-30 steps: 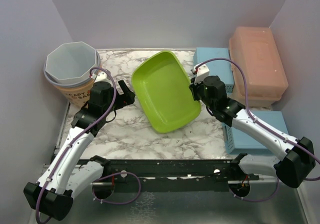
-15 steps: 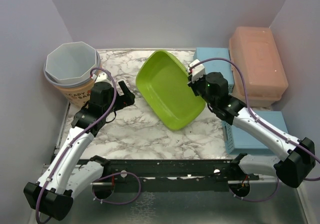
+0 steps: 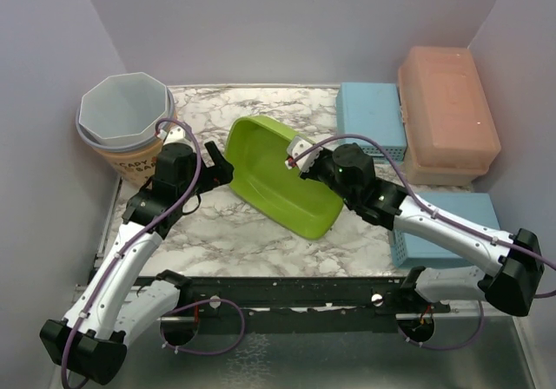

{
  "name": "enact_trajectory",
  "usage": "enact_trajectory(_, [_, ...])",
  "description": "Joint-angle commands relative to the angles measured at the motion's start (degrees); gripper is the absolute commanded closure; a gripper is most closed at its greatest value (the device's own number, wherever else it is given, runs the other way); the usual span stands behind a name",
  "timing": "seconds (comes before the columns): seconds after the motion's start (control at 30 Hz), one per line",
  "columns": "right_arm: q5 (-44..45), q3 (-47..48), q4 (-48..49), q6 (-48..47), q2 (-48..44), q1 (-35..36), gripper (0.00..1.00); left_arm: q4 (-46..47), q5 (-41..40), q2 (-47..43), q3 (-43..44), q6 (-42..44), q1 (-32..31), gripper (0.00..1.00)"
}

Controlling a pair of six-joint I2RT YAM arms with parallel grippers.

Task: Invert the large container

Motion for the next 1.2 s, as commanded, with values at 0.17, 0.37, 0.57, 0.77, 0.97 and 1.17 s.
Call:
enact_trajectory(0.17, [14.51,-5.3,21.11,-17.73,2.06,5.62,0.99,-1.7,-5.16,-2.1,2.9,0.13,0.14,0.04])
enact_trajectory(0.37, [15.0,-4.89,28.1,-27.63,4.01,5.55,0.99,-2.97,-6.33,-2.14,1.65,-1.07,0.14,0.04])
enact_trajectory(0.57, [14.09,-4.59,26.88,-32.37,4.13,7.15,0.99,-3.24,-7.88,-2.75,2.29,-0.55,0.14,0.03])
enact_trajectory(0.77, [12.91,-8.28,24.8,-35.04,4.13,12.39,0.99,-5.9,-11.24,-1.15,2.7,-2.48,0.21,0.03])
enact_trajectory(0.97, [17.4,-12.91,30.42,-36.32,5.8,17.07,0.99,-10.44,-16.92,0.01,6.6,-4.22,0.17,0.01])
enact_trajectory(1.17, [17.86,-15.26,29.59,-36.38,4.88,20.28,0.99,-11.66,-19.14,-1.9,11.38,-4.88,0.21,0.01])
